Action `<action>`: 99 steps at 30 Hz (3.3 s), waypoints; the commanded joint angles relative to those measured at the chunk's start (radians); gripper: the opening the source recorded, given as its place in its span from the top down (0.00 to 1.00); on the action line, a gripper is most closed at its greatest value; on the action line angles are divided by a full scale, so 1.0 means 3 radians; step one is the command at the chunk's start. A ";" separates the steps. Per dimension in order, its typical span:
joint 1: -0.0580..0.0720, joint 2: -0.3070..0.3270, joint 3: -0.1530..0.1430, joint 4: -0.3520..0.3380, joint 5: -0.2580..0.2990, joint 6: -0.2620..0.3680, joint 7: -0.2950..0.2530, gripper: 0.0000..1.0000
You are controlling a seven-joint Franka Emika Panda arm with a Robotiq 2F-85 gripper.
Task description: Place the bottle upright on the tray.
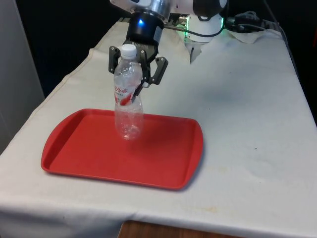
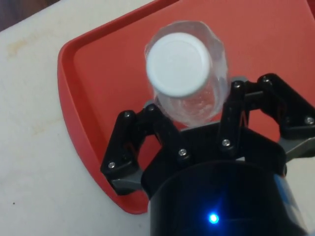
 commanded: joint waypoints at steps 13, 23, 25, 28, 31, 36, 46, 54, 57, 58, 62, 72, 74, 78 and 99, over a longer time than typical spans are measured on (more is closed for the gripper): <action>-0.0200 0.0007 0.0217 0.0023 0.0033 0.0040 0.0137 0.64; -0.0223 0.0127 0.0180 0.0123 0.0027 0.0037 0.0293 0.64; -0.0223 0.0167 0.0170 0.0167 0.0027 0.0030 0.0327 0.64; -0.0120 0.0257 0.0003 0.0220 0.0000 0.0000 0.0420 0.64; -0.0223 0.0313 0.0143 0.0323 0.0020 0.0020 0.0437 0.64; -0.0197 0.0353 0.0090 0.0357 0.0007 0.0010 0.0493 0.64; -0.0137 0.0393 0.0000 0.0370 0.0000 -0.0007 0.0517 0.64; -0.0153 0.0550 0.0010 0.0567 0.0010 -0.0033 0.0580 0.64; -0.0163 0.0583 0.0020 0.0600 0.0013 -0.0027 0.0597 0.64; -0.0170 0.0597 0.0023 0.0613 0.0013 -0.0023 0.0607 0.64; -0.0157 0.0603 0.0007 0.0623 0.0007 -0.0023 0.0623 0.64; -0.0143 0.0627 -0.0010 0.0637 0.0007 -0.0033 0.0633 0.64; -0.0133 0.0617 -0.0027 0.0620 0.0000 -0.0033 0.0630 0.64; -0.0163 0.0643 0.0010 0.0643 0.0007 -0.0037 0.0643 0.64; -0.0130 0.0640 -0.0033 0.0627 0.0003 -0.0033 0.0650 0.64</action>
